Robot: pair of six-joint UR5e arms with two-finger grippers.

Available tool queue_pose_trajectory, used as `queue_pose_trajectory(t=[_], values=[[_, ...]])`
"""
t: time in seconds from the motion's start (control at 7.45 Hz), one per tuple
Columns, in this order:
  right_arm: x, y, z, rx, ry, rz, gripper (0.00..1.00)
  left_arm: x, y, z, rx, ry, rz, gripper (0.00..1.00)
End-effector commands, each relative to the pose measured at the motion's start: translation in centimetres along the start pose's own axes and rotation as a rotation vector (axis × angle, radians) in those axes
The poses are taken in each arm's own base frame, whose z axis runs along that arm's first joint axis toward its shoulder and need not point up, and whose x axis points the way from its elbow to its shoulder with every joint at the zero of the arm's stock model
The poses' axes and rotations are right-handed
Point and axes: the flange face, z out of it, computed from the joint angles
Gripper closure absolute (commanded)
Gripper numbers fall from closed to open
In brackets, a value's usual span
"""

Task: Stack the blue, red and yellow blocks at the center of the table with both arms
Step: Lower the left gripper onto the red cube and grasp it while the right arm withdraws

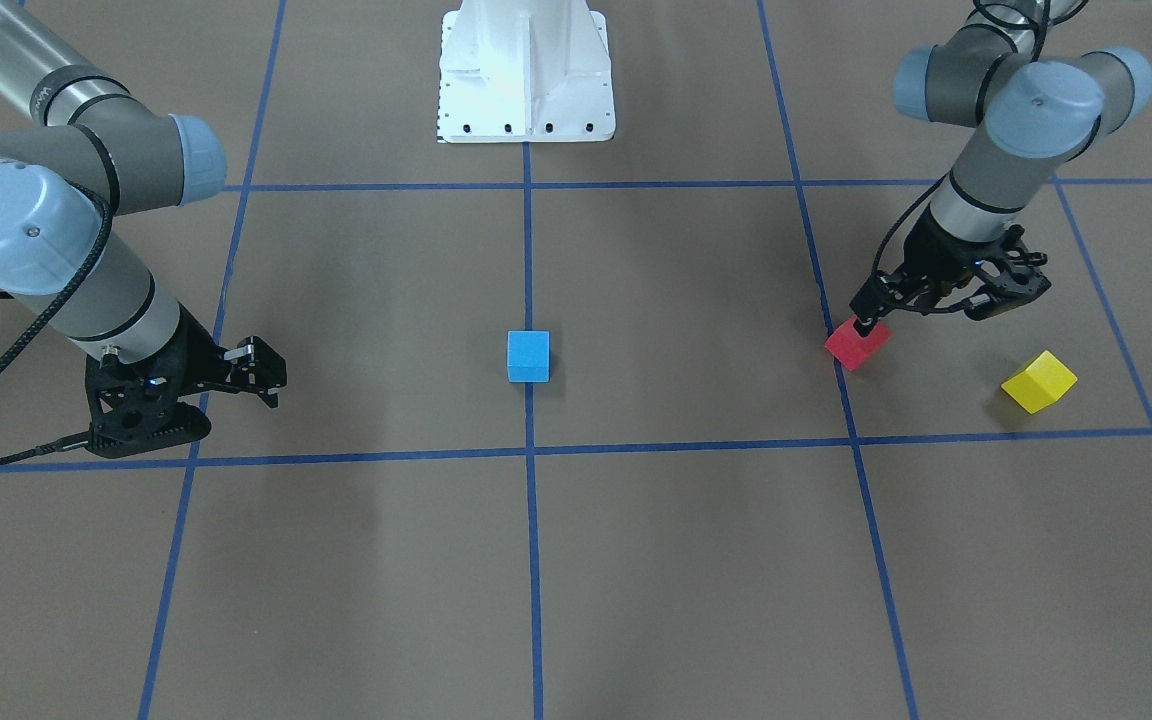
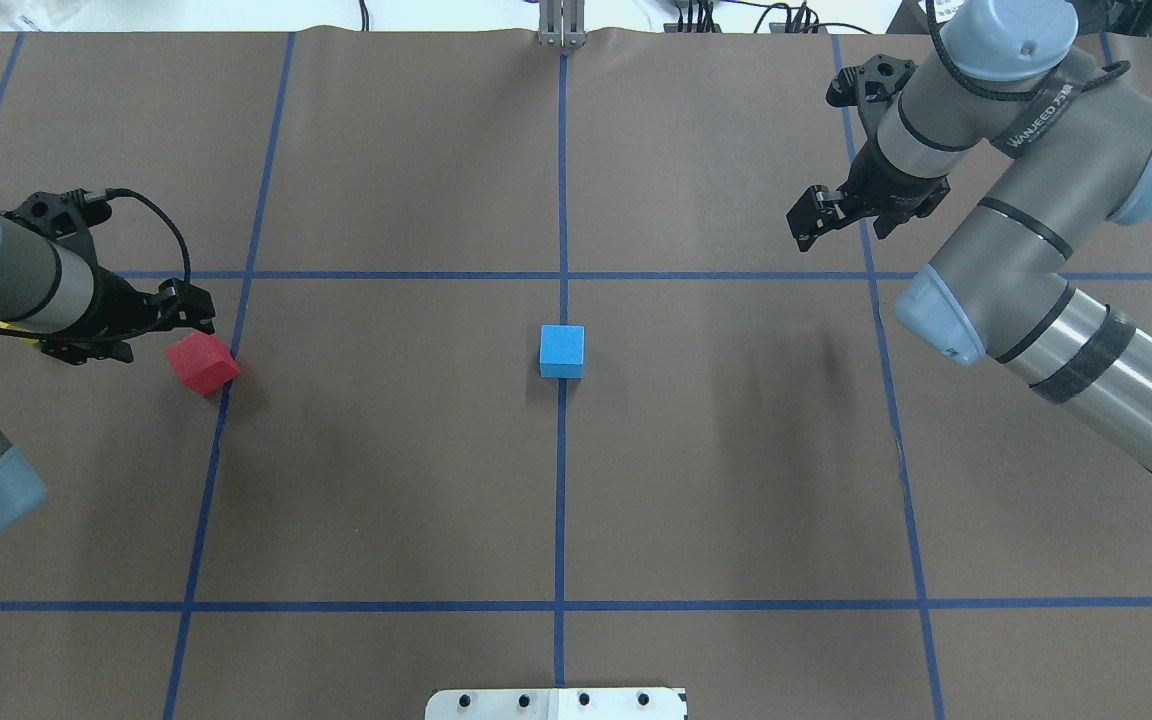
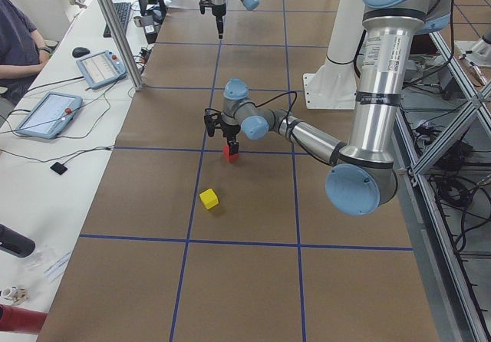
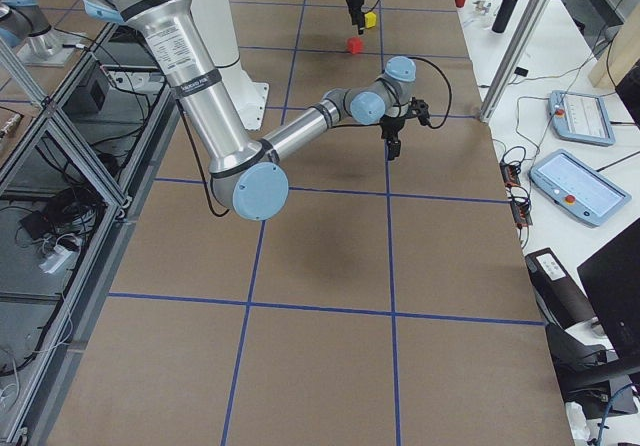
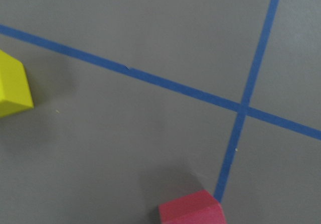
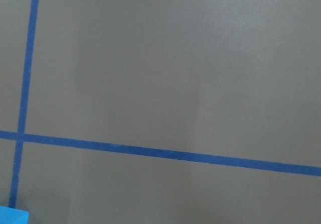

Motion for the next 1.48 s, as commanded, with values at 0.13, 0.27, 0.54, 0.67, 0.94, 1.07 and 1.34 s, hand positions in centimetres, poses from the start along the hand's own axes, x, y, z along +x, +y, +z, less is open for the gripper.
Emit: queue_pose_trajectory(t=[0.13,0.27,0.54,0.67,0.94,1.07,1.34], values=[[0.5,0.0,0.5,-0.001,0.011,0.0,0.0,1.4,2.2,3.3,-0.001,-0.049,0.013,0.0],[0.6,0.0,0.5,-0.001,0.013,0.0,0.0,1.5,2.1,3.8,-0.004,-0.057,0.013,0.0],[0.8,0.0,0.8,-0.005,0.017,0.004,0.0,1.6,1.8,4.6,-0.004,-0.068,0.012,0.01],[0.8,-0.1,0.8,-0.005,0.019,0.005,0.0,1.7,1.7,4.8,-0.006,-0.069,0.014,0.11],[0.7,0.0,0.9,-0.006,0.019,0.003,0.0,1.3,1.6,4.8,-0.005,-0.074,0.015,0.93],[0.8,0.0,1.0,-0.007,0.02,0.004,0.0,1.5,1.6,4.5,-0.004,-0.069,0.017,1.0],[1.0,-0.1,1.2,-0.011,0.023,0.008,0.0,2.4,1.5,2.0,0.001,-0.088,0.07,1.0]])
